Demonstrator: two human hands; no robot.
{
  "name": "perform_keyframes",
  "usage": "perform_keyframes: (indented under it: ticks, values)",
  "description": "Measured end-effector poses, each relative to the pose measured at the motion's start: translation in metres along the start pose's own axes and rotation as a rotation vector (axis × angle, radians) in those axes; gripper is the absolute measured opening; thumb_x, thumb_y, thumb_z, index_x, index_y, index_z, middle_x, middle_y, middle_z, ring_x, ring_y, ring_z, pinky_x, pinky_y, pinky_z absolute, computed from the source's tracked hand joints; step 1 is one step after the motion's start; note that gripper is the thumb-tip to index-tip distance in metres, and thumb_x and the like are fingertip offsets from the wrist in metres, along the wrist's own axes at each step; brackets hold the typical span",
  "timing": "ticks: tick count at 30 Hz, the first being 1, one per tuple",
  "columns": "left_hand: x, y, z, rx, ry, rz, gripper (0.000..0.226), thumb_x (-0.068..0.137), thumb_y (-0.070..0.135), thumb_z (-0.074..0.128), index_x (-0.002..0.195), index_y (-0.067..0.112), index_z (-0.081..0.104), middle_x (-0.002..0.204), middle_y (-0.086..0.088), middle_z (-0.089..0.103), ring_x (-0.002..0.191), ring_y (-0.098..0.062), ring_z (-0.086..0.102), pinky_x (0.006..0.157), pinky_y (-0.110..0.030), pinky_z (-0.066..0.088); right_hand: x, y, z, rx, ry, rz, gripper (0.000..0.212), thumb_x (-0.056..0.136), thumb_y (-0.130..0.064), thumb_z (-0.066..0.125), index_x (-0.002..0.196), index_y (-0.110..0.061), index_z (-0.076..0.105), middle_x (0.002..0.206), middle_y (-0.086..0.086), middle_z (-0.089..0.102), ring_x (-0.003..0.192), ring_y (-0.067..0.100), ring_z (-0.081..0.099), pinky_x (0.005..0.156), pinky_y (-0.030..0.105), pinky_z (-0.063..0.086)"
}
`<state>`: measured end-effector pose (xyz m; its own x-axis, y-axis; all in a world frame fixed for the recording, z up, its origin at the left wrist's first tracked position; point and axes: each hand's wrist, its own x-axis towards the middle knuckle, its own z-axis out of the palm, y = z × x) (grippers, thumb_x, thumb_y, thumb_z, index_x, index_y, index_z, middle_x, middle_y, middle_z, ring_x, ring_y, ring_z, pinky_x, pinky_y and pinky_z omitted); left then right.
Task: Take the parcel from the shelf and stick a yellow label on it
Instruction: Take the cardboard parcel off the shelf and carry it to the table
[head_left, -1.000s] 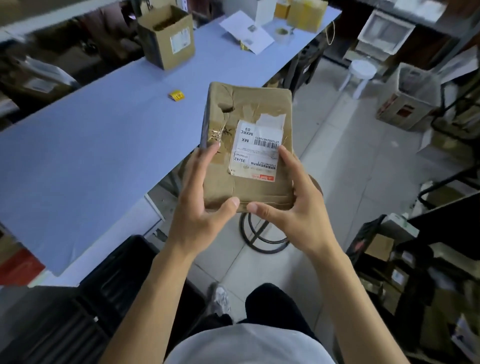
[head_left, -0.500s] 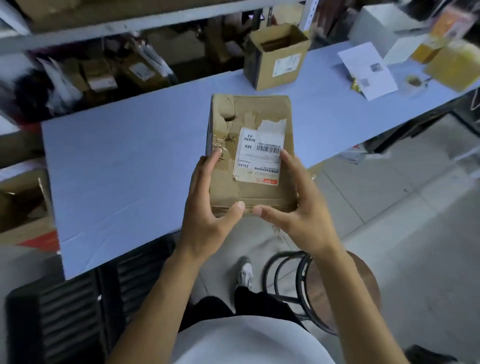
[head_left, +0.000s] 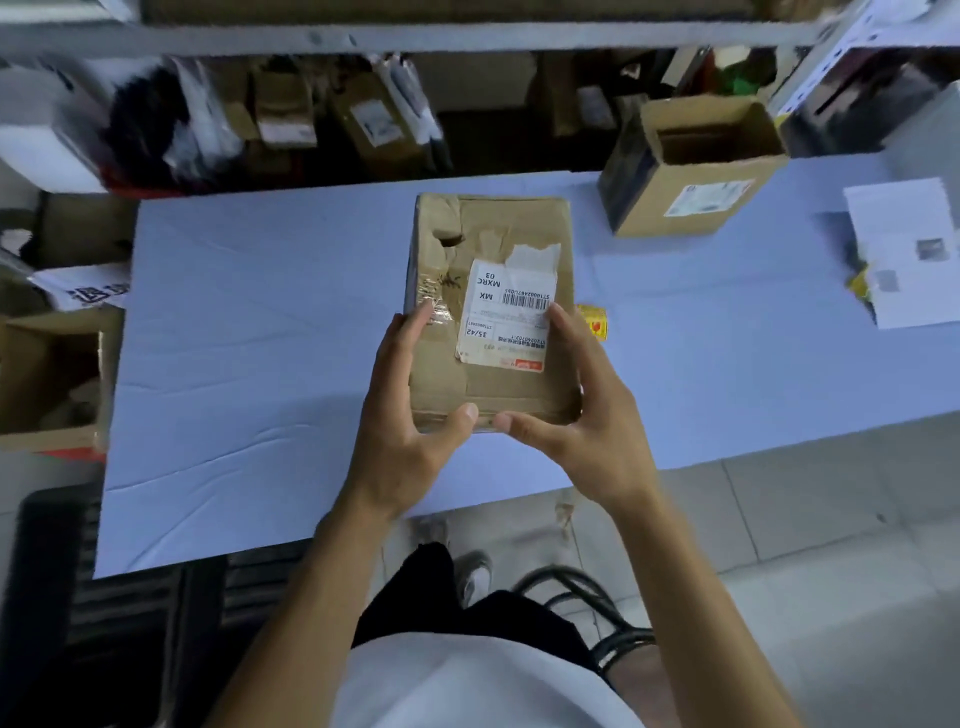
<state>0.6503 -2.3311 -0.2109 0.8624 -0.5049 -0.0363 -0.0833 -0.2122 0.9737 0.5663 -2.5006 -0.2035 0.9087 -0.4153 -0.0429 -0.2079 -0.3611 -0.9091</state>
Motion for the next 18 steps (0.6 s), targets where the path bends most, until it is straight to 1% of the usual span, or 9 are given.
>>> perform_keyframes:
  ticks: [2, 4, 5, 8, 11, 14, 16, 18]
  values:
    - [0.024, 0.001, 0.005, 0.004, 0.005, 0.011, 0.083, 0.077, 0.015, 0.065, 0.15, 0.032, 0.029, 0.153, 0.008, 0.037, 0.14, -0.014, 0.041, 0.109, -0.027, 0.043, 0.023, 0.001, -0.008, 0.004, -0.016, 0.008, 0.099, 0.067, -0.041, 0.086, 0.15, -0.037, 0.031, 0.155, -0.016, 0.037, 0.144, 0.004, 0.035, 0.112, 0.044, 0.042]
    - [0.045, 0.003, 0.014, -0.009, 0.005, 0.022, 0.083, 0.077, 0.013, 0.065, 0.15, 0.03, 0.029, 0.152, 0.007, 0.037, 0.139, -0.013, 0.042, 0.103, -0.015, 0.043, 0.043, 0.003, -0.019, -0.019, -0.018, -0.004, 0.099, 0.068, -0.041, 0.086, 0.15, -0.038, 0.03, 0.155, -0.017, 0.036, 0.145, 0.007, 0.033, 0.112, 0.045, 0.042]
    - [0.053, 0.003, 0.018, -0.023, 0.006, 0.022, 0.083, 0.078, 0.012, 0.065, 0.15, 0.029, 0.029, 0.152, 0.006, 0.037, 0.139, -0.013, 0.042, 0.101, -0.012, 0.042, 0.051, 0.005, -0.023, -0.025, -0.02, -0.005, 0.099, 0.068, -0.041, 0.086, 0.15, -0.038, 0.03, 0.155, -0.017, 0.035, 0.146, 0.008, 0.033, 0.111, 0.046, 0.042]
    - [0.076, 0.005, 0.03, -0.041, 0.025, 0.018, 0.083, 0.077, 0.014, 0.065, 0.151, 0.028, 0.029, 0.153, 0.003, 0.038, 0.14, -0.016, 0.042, 0.105, -0.02, 0.044, 0.075, 0.01, -0.036, -0.01, -0.033, 0.003, 0.099, 0.067, -0.04, 0.086, 0.15, -0.04, 0.03, 0.155, -0.018, 0.035, 0.146, 0.01, 0.032, 0.111, 0.047, 0.042]
    - [0.095, 0.01, 0.044, -0.03, 0.066, 0.026, 0.082, 0.077, 0.013, 0.065, 0.15, 0.026, 0.03, 0.151, 0.006, 0.039, 0.138, -0.013, 0.043, 0.1, -0.013, 0.045, 0.098, 0.016, -0.051, 0.008, -0.06, 0.003, 0.099, 0.068, -0.031, 0.087, 0.15, -0.038, 0.031, 0.156, -0.016, 0.035, 0.145, 0.007, 0.033, 0.113, 0.045, 0.041]
    - [0.108, 0.018, 0.066, -0.01, 0.132, 0.029, 0.081, 0.077, 0.013, 0.065, 0.149, 0.028, 0.031, 0.148, 0.012, 0.038, 0.137, -0.004, 0.041, 0.102, -0.013, 0.043, 0.12, 0.026, -0.07, 0.039, -0.102, -0.031, 0.099, 0.068, -0.027, 0.087, 0.15, -0.034, 0.034, 0.153, -0.014, 0.039, 0.141, 0.004, 0.038, 0.11, 0.042, 0.045]
    - [0.111, 0.022, 0.083, 0.015, 0.194, 0.02, 0.081, 0.077, 0.013, 0.065, 0.149, 0.025, 0.032, 0.146, 0.015, 0.038, 0.135, 0.003, 0.039, 0.101, -0.008, 0.039, 0.132, 0.038, -0.083, 0.09, -0.158, -0.048, 0.096, 0.068, -0.024, 0.087, 0.149, -0.033, 0.036, 0.15, -0.012, 0.042, 0.138, 0.007, 0.043, 0.105, 0.043, 0.049]
    - [0.109, 0.023, 0.104, 0.033, 0.277, 0.001, 0.08, 0.076, 0.014, 0.066, 0.149, 0.025, 0.033, 0.145, 0.016, 0.039, 0.135, 0.003, 0.039, 0.101, -0.008, 0.039, 0.144, 0.053, -0.096, 0.131, -0.243, -0.064, 0.093, 0.07, -0.019, 0.086, 0.148, -0.034, 0.037, 0.15, -0.01, 0.043, 0.137, 0.013, 0.045, 0.101, 0.046, 0.052]
